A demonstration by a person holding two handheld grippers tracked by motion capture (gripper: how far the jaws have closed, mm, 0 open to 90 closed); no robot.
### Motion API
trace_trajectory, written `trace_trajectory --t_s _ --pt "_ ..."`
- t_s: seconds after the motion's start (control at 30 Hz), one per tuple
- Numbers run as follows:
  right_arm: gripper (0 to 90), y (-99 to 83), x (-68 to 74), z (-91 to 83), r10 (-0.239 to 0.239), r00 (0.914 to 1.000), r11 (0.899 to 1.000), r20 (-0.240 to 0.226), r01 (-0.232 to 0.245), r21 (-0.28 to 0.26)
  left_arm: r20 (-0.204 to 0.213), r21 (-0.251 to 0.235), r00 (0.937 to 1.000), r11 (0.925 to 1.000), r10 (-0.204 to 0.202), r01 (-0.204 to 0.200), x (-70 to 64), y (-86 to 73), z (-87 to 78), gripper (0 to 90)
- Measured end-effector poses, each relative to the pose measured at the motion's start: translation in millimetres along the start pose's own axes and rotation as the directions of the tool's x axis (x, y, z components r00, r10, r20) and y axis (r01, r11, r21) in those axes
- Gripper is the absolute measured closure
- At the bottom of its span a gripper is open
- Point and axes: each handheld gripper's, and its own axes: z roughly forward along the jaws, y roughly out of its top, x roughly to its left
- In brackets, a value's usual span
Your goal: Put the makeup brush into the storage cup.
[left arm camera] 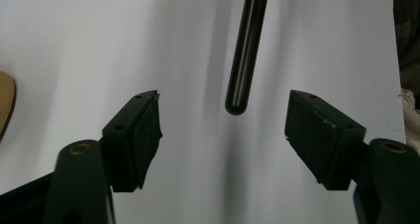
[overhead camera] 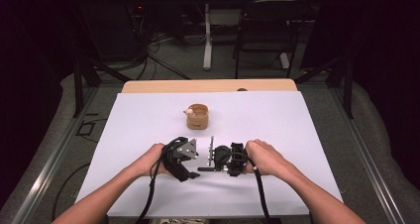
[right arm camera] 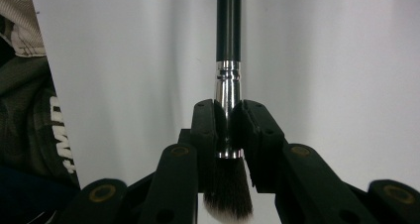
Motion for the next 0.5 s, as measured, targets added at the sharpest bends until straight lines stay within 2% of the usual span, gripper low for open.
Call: trace_trajectory --t_s 0.03,0.23,0.27,0.3,0.37,0.5 --pt "76.3 0.0 0.0 0.0 0.000 1.0000 1.000 0.000 0.000 0.000 0.000 0.000 1.0000 1.0000 0.000 0.000 0.0 0.0 0.0 44.9" --pt "76.3 2.2 1.1 -0.2 -0.011 0.9999 1.000 0.001 0.011 0.004 0.000 0.000 1.0000 1.0000 0.000 0.000 0.0 0.0 0.0 44.9" --pt "76.3 2.2 1.1 -0.2 -0.011 0.9999 1.000 0.001 0.011 0.004 0.015 0.006 0.9999 1.0000 0.006 -0.007 -0.3 1.7 2.2 44.9" --pt "76.3 3.4 1.9 -0.8 -0.014 0.9999 1.000 0.002 0.014 0.005 0.023 0.010 0.9997 0.9999 0.009 -0.010 -0.2 2.3 3.0 49.6" --pt "76.3 3.8 1.8 -1.3 -0.020 0.9998 1.000 0.006 0.020 0.004 0.038 0.017 0.9992 0.9998 0.010 -0.011 -0.1 3.1 4.5 53.9" --pt "76.3 4.0 1.8 -1.8 -0.026 0.9996 1.000 0.008 0.026 0.004 0.042 0.019 0.9991 0.9997 0.011 -0.012 -0.2 3.7 6.4 60.2"
